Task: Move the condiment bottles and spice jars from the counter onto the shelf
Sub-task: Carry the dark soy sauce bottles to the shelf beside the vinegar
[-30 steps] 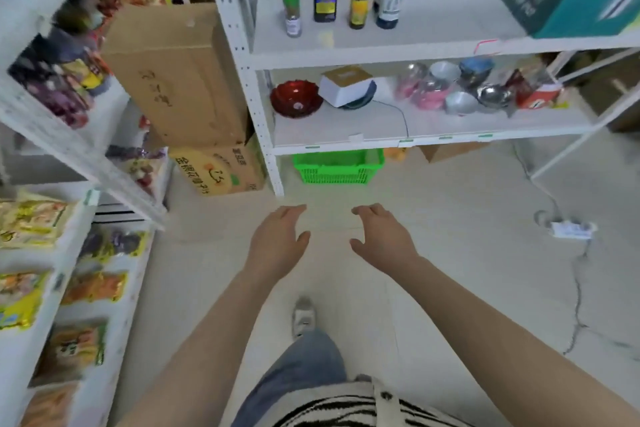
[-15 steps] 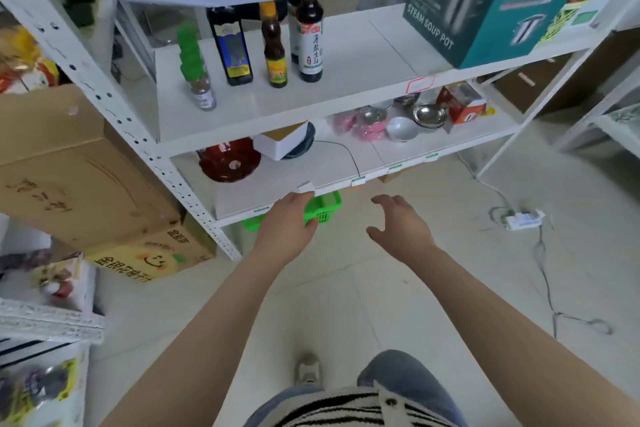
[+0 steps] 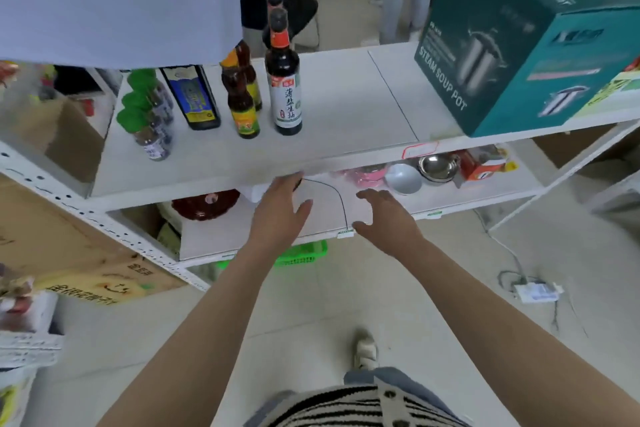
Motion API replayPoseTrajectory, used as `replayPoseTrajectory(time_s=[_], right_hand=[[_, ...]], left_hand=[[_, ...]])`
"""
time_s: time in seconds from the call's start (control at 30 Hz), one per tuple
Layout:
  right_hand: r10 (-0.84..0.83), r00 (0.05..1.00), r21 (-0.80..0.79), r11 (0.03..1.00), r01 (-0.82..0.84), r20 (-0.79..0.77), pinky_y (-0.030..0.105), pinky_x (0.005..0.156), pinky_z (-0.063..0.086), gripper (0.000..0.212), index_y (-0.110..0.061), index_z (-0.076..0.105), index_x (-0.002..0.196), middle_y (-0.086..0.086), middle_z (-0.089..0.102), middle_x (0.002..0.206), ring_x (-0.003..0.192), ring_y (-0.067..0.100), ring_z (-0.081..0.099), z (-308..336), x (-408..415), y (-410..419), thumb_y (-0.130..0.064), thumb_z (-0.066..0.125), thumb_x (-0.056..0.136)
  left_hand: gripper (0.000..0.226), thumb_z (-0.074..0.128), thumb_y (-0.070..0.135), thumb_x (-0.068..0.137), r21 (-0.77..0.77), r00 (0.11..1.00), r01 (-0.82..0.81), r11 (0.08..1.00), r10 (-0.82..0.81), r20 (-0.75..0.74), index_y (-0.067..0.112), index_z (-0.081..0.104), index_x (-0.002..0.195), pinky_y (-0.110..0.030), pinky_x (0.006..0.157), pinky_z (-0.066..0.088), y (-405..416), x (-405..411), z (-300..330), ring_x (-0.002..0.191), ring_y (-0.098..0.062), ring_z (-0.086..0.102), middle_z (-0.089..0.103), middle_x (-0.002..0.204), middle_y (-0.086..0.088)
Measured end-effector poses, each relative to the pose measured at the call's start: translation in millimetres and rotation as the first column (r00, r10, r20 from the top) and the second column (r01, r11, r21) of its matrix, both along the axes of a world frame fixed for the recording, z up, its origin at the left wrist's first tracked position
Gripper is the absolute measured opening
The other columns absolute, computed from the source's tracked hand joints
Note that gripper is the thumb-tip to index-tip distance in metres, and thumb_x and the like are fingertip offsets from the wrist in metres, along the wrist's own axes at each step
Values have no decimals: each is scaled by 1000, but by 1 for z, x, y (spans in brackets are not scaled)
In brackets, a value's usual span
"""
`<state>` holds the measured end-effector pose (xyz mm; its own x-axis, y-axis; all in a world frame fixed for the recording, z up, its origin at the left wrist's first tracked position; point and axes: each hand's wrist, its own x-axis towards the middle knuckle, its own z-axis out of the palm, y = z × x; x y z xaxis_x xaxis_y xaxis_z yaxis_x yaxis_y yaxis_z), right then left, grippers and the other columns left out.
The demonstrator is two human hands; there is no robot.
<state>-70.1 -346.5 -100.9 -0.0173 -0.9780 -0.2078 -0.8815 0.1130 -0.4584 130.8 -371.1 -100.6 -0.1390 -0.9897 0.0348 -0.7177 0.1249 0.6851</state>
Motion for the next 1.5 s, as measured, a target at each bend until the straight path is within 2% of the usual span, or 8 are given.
replayPoseTrajectory(time_s=[0.33,0.47,0.6,0.73,0.9,1.1,1.27,1.5], right_hand=[[256,951,-80,966,-245,176,36,96,45,62,-16,43,137,12,51,129,114,27,55,18,-3,-160,-29,69,83],[254,912,-128,966,-224,321,35,100,43,74,-17,34,143,9,47,137,122,23,51,17,22,-206,-28,73,80],[241,798,-188,969,-162,552,31,93,44,70,-16,37,139,-3,49,129,110,12,49,18,43,-239,-20,74,80],[249,758,-181,968,-174,603,29,87,46,58,-16,45,129,-2,59,120,105,13,55,10,58,-260,-21,74,80],[227,750,-190,972,-137,621,41,88,52,51,-21,51,117,-1,58,111,100,17,58,-4,64,-268,-27,77,74],[257,684,-143,965,-220,682,32,85,52,56,-19,53,120,-2,62,109,100,13,60,-4,42,-261,-23,81,71],[292,634,-101,942,-320,716,40,90,53,52,-22,58,115,-4,68,108,100,13,64,-3,7,-230,-32,80,69],[216,401,63,814,-578,890,47,93,53,56,-23,47,114,13,68,113,105,27,66,-2,-37,-174,-12,80,70]], left_hand=[[65,63,30,89,-172,936,-347,922,328,-128,13,35,144,-34,105,38,-129,-14,48,130,-22,42,43,142,-9],[75,59,50,83,-154,907,-377,913,331,-261,21,31,147,-44,110,39,-166,-10,49,134,-19,41,42,146,-3],[73,61,46,84,-172,916,-352,920,301,-267,19,32,146,-43,111,37,-199,-9,49,135,-17,41,43,146,-1],[61,65,29,86,-122,914,-290,949,238,-328,19,39,140,-40,108,41,-210,-7,50,126,-12,50,54,135,4],[64,67,30,83,-128,918,-268,955,213,-336,21,39,140,-44,108,40,-209,-10,49,127,-14,48,52,134,1],[65,72,39,74,-137,882,-354,925,281,-377,24,44,131,-45,101,46,-191,-27,48,119,-18,54,55,126,-2],[59,72,43,68,-148,840,-461,875,376,-391,25,53,121,-44,91,51,-164,-62,51,108,-17,60,60,115,0],[42,74,36,73,-39,686,-652,757,568,-454,26,57,109,-36,83,55,-99,-107,62,87,-4,60,64,100,8]])
